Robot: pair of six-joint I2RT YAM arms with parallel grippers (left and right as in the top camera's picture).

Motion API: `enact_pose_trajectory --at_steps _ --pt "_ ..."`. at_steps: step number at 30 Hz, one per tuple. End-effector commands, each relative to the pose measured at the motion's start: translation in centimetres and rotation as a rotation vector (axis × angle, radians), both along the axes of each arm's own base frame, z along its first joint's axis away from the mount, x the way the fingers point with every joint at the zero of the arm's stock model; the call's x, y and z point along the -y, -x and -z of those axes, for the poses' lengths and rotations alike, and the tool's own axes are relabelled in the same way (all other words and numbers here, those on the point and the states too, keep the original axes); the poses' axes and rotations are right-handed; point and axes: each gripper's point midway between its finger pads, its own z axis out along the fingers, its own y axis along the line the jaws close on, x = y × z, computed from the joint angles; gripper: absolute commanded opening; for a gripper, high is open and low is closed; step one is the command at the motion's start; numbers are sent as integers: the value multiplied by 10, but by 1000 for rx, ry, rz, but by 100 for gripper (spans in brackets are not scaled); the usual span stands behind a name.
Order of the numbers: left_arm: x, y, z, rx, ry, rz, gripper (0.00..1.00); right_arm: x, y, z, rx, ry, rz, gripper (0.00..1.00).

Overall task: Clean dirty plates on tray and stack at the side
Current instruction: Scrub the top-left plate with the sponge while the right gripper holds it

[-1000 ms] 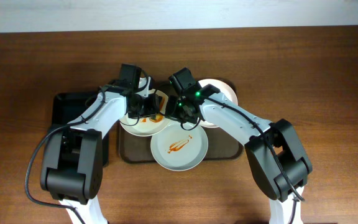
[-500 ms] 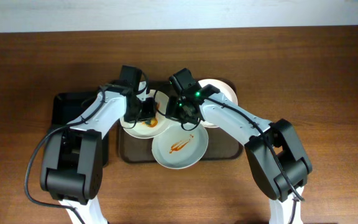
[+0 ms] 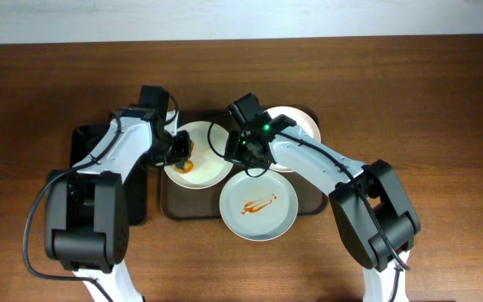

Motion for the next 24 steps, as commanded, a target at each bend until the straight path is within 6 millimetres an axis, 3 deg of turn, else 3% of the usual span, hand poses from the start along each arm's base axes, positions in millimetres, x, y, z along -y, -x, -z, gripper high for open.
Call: enact_pose_trajectory --at_steps 1,4,11,17,24 --pt "2 -33 -51 180 5 30 0 2 -1 5 17 32 -18 4" --pt "14 -34 -56 193 55 49 0 2 -1 5 18 33 -20 4" --pt "38 -31 -42 177 81 24 0 2 0 5 19 34 -21 4" --pt "71 -30 -15 141 103 27 0 2 0 5 19 35 -21 4" --pt "84 -20 16 64 92 17 0 2 0 5 18 35 -21 4"
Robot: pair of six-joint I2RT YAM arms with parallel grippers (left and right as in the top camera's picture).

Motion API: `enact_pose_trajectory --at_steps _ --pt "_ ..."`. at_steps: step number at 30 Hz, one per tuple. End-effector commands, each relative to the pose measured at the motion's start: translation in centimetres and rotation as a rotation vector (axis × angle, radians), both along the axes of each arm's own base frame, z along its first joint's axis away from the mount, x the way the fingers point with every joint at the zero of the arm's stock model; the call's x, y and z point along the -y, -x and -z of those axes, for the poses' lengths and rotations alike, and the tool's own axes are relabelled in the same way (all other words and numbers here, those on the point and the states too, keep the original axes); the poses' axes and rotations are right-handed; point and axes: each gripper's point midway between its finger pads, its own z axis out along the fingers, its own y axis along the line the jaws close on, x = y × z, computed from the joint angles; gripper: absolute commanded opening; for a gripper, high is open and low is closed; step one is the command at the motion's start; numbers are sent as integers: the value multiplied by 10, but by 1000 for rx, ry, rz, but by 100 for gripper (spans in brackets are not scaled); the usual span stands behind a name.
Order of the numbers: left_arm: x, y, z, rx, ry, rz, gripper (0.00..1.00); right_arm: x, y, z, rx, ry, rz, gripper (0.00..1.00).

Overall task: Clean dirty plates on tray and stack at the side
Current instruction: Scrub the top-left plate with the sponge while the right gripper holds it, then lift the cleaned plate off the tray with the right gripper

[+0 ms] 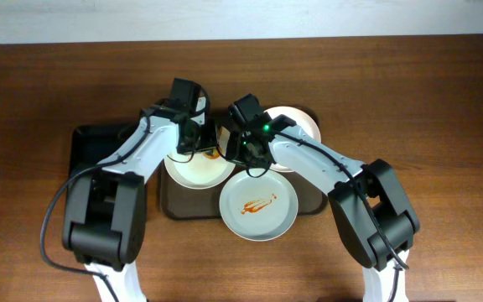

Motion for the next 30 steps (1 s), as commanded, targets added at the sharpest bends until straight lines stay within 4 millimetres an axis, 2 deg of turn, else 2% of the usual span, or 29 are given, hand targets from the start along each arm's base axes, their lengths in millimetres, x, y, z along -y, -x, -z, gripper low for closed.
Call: enact_pose_trajectory --at_steps 1,5,10,14,18,22,28,30 --pt "8 11 20 -62 3 -5 0 -2 1 1 9 3 -14 4" --pt "-3 13 24 -70 -53 -25 0 -3 1 1 9 3 -14 4" --pt "-50 19 30 -104 -230 -101 0 -2 2 1 4 7 -14 4" --pt "-71 15 23 -101 -237 -146 0 -2 2 1 3 7 -14 4" --pt "-80 11 13 -72 -241 -123 0 -2 2 1 4 7 -14 4" --pt "-78 11 -6 -38 -228 -121 0 -2 2 1 4 8 -14 4" --pt "-84 14 -54 39 -212 -140 0 -1 0 1 18 13 -25 5" --pt "-91 13 -72 84 -210 -142 0 -3 -4 -1 56 19 -86 17"
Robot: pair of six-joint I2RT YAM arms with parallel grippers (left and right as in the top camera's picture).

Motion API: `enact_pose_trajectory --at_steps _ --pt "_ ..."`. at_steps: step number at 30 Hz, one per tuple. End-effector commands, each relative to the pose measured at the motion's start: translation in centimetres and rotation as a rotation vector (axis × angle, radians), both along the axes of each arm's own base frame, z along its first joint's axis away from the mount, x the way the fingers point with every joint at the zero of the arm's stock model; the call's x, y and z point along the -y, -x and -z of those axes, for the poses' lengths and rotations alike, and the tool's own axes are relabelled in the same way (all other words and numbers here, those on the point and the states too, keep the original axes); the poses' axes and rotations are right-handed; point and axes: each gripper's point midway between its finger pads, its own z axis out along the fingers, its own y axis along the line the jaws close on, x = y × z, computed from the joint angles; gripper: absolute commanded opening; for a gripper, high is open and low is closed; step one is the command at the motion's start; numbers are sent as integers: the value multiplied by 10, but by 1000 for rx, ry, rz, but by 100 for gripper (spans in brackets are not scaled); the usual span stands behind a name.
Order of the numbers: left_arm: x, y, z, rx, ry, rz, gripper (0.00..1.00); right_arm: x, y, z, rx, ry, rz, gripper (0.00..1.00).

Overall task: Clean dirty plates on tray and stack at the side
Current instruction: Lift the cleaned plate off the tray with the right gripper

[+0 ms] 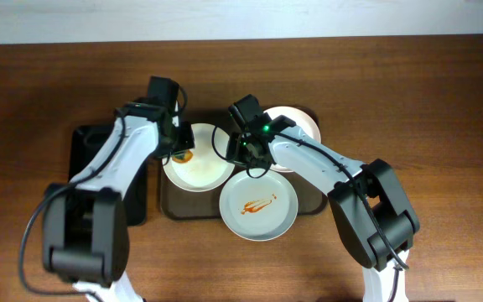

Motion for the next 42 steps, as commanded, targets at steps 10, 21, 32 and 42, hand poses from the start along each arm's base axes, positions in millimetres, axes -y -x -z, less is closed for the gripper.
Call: enact_pose_trajectory --at_steps 10,21,32,42 --pt "-89 1 -47 94 -64 -174 0 4 1 6 56 67 -138 31" --pt "-99 20 -6 21 -92 -195 0 -2 -2 29 58 68 -182 11" --pt "-99 20 -6 20 -92 -195 0 1 -24 -23 163 47 -209 4" --pt "-99 20 -6 20 -93 -195 0 88 -68 -107 373 329 -225 4"
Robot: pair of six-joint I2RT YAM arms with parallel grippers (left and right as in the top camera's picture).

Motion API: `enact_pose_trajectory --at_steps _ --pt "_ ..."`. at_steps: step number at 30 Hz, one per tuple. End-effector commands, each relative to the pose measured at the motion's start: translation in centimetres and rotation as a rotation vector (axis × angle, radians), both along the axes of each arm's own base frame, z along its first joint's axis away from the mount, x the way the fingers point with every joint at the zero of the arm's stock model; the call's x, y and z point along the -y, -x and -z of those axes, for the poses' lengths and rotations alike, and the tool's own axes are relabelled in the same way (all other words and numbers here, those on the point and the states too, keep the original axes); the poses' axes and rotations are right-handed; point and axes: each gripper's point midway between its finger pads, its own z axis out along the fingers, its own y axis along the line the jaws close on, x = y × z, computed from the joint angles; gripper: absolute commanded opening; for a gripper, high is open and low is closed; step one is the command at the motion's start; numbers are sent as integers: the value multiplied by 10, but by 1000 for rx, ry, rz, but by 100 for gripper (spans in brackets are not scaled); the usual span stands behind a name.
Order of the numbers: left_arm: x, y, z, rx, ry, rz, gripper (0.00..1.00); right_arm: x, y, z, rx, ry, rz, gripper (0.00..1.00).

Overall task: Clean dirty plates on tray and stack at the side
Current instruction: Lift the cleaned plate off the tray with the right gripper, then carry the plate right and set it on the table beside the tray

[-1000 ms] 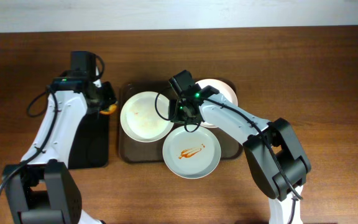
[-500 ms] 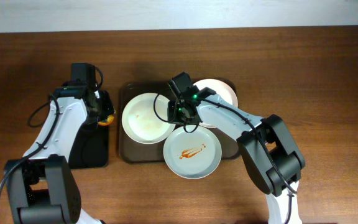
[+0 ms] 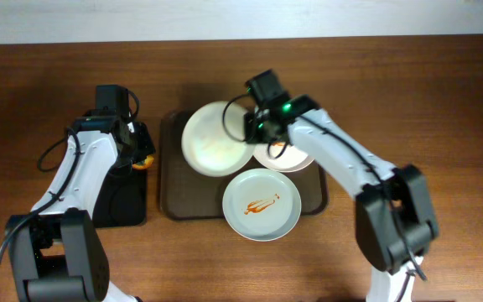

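My right gripper (image 3: 248,127) is shut on the right rim of a cream plate (image 3: 212,138), which looks clean and sits over the back left of the brown tray (image 3: 173,197). Partly under that arm lies a second cream plate (image 3: 296,159). A pale plate smeared with orange sauce (image 3: 261,204) rests at the tray's front. My left gripper (image 3: 141,159) is off the brown tray, over the black bin, shut on an orange sponge (image 3: 147,161).
A black bin (image 3: 120,201) stands left of the brown tray, under the left arm. Wooden table surrounds both, with a pale wall edge along the back.
My left gripper has gone from the cream plate to over the black bin, sponge still in it. The cream plate, held by the right gripper, has shifted up and right, its orange stain gone.
The left gripper held the sponge on the plate's left side, where an orange stain showed, while the right gripper held the rim. Then the sponge was at the plate's right, then back at its left. Now the sponge is over the bin and the plate looks clean.
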Motion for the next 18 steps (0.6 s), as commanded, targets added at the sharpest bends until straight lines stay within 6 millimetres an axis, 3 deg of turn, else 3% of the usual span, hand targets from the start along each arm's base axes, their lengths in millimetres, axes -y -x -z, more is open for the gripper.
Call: enact_pose_trajectory --at_steps 1,5,12,18 --pt "-3 1 5 -11 -17 9 0 37 -24 -49 188 191 -59 4" --pt "-3 1 5 -10 -17 9 0 64 -32 -83 289 386 -19 4" --pt "-3 1 5 -9 -17 9 0 62 -27 -111 399 600 -20 4" --pt "-3 0 4 -5 -17 9 0 57 -22 -122 447 700 -20 4"
